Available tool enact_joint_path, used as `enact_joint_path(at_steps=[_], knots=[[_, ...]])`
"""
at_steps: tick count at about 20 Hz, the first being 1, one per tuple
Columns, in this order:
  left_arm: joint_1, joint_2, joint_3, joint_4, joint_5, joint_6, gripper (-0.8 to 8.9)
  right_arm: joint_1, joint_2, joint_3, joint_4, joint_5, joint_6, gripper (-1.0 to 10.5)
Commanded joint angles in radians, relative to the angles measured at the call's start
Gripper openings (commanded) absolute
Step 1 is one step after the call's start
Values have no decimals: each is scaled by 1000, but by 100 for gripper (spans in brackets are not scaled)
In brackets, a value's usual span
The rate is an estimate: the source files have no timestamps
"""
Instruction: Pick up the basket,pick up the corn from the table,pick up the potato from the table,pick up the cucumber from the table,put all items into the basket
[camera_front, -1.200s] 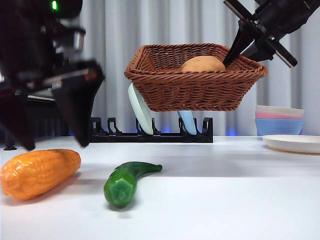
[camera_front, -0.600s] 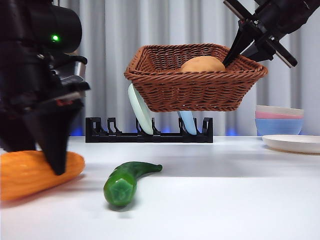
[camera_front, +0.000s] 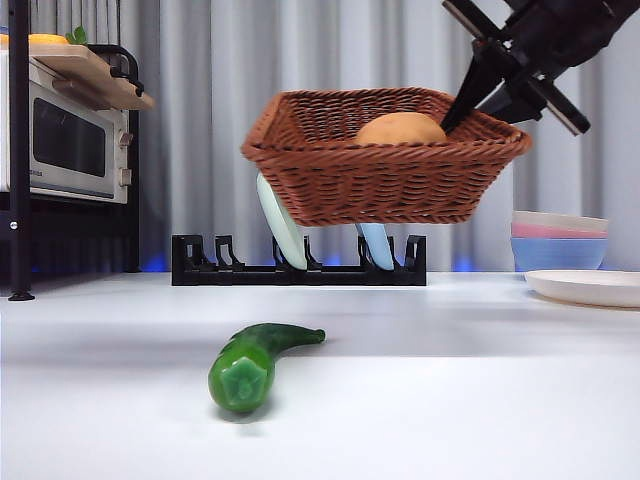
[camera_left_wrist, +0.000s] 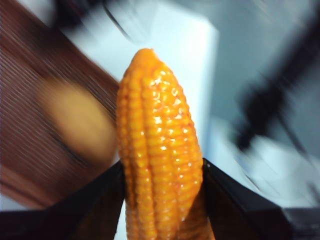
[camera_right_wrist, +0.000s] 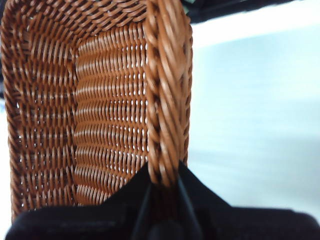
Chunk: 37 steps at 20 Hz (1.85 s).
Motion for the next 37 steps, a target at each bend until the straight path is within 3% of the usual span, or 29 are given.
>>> enact_joint_path(at_steps=[1,4,8,9,11,12,19,26,30,33,37], knots=[[-12,35,-7,268,-234,-261,-8,34,-5,13,11,-10,14,-11],[-41,106,-7,344,-427,-260,-8,78,-5,13,11,-4,14,-11],[-53,235,-7,331,-439,-260,8,109,-5,13,12,0,14,-11],[-60,258,-7,323,-439,-260,91,109,-5,13,12,-2,14,-11],[-65,288,-7,312,-441,-261,494,109,-4,13,12,-2,14,-11],[-66,293,-7,309,-440,-266,582,109,-4,13,12,-1,14,-11],[-79,232,-4,274,-391,-317,576,100,-5,13,16,-1,14,-11],[-114,16,40,-156,-367,-282,564,5,-4,13,53,-4,25,-11],[-209,14,28,-375,-496,-277,562,-69,-4,13,54,-7,25,-11],[-305,19,-68,-319,-586,-359,562,-119,-4,13,53,-11,25,-11],[-334,52,-255,-99,-678,-457,562,-146,-4,13,53,-11,25,-11]])
